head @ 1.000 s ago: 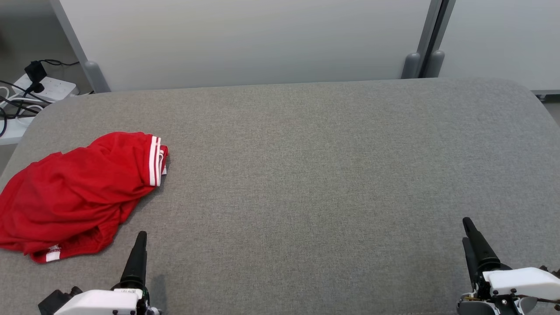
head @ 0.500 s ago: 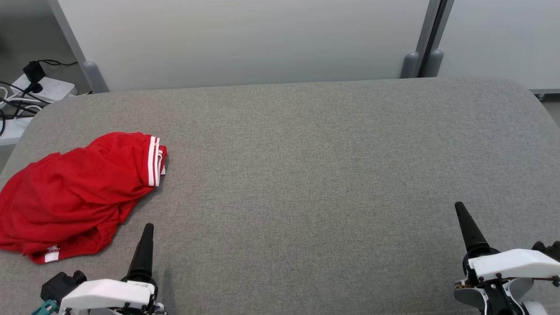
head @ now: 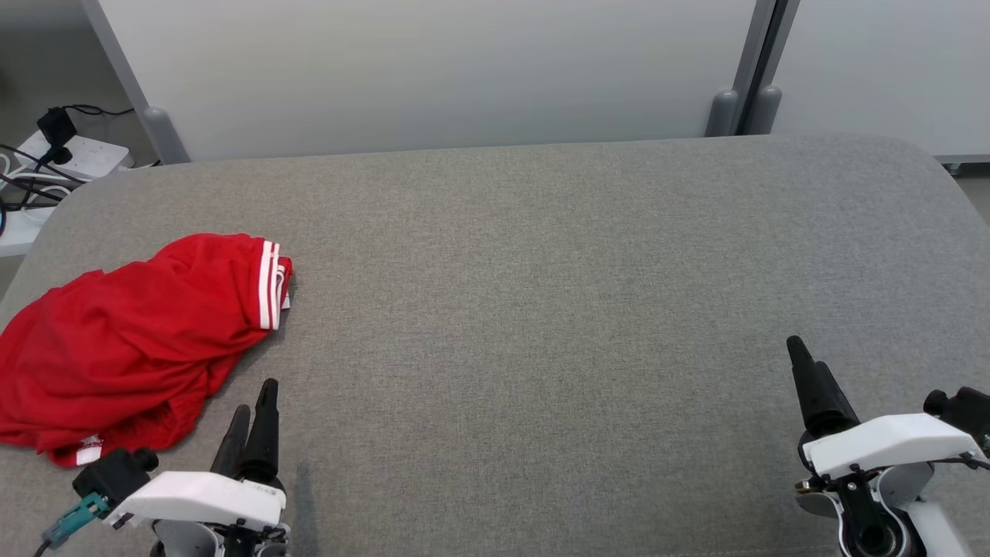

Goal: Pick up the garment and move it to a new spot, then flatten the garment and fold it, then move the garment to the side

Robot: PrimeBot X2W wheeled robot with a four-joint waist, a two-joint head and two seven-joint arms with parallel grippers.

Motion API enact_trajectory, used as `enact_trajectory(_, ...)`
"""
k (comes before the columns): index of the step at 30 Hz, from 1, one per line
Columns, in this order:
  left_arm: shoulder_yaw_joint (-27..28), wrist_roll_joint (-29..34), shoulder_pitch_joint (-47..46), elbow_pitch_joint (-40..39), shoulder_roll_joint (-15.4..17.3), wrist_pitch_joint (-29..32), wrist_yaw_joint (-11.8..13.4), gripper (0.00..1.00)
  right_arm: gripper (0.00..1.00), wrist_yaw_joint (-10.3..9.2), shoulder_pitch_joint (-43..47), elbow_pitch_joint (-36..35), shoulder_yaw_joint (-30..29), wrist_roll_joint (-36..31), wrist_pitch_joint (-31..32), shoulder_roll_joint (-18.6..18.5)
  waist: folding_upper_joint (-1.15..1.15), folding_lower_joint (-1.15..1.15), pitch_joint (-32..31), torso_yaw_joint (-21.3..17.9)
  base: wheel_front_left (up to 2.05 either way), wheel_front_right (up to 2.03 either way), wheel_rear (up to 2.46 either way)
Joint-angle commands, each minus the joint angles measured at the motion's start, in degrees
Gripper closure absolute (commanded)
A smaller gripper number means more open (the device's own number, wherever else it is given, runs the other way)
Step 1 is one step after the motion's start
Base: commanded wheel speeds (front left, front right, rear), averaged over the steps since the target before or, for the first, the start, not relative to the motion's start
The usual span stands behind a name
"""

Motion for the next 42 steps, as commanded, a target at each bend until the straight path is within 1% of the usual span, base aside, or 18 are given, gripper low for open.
enact_trajectory(1, 0.7, 2.0, -4.1, -1.0, 0.9, -0.7, 0.0, 0.0, 0.0, 0.28, -3.0, -0.6, 0.8, -1.8, -1.2, -1.1, 0.0, -0.01, 0.0, 0.0, 0.0, 0.0, 0.0)
enact_trajectory(13, 0.9, 13.4, -6.1, 0.8, 1.3, -2.7, 0.3, 0.0, 0.0, 0.31, -5.7, 1.4, 2.0, -10.5, -3.2, -1.6, 0.0, -0.01, 0.3, -0.1, 0.0, 0.0, 0.0)
enact_trajectory(20, 0.9, 19.6, -7.2, 1.4, 1.6, -3.9, 1.0, 0.0, 0.0, 0.32, -7.3, 2.5, 2.1, -15.7, -4.4, -1.8, 0.0, -0.01, 0.3, -0.2, 0.0, 0.0, 0.0)
enact_trajectory(27, 1.6, 23.9, -7.9, 1.9, 1.6, -4.9, 1.7, 0.0, 0.0, 0.34, -8.5, 3.2, 2.2, -20.1, -5.4, -1.9, 0.0, -0.01, 0.4, -0.4, 0.0, 0.0, 0.0)
enact_trajectory(42, 1.9, 35.5, -9.7, 1.5, 1.9, -7.4, 2.1, 0.0, 0.0, 0.38, -11.3, 5.1, 2.3, -30.8, -7.9, -2.1, 0.0, -0.01, 0.9, -0.6, 0.0, 0.0, 0.0)
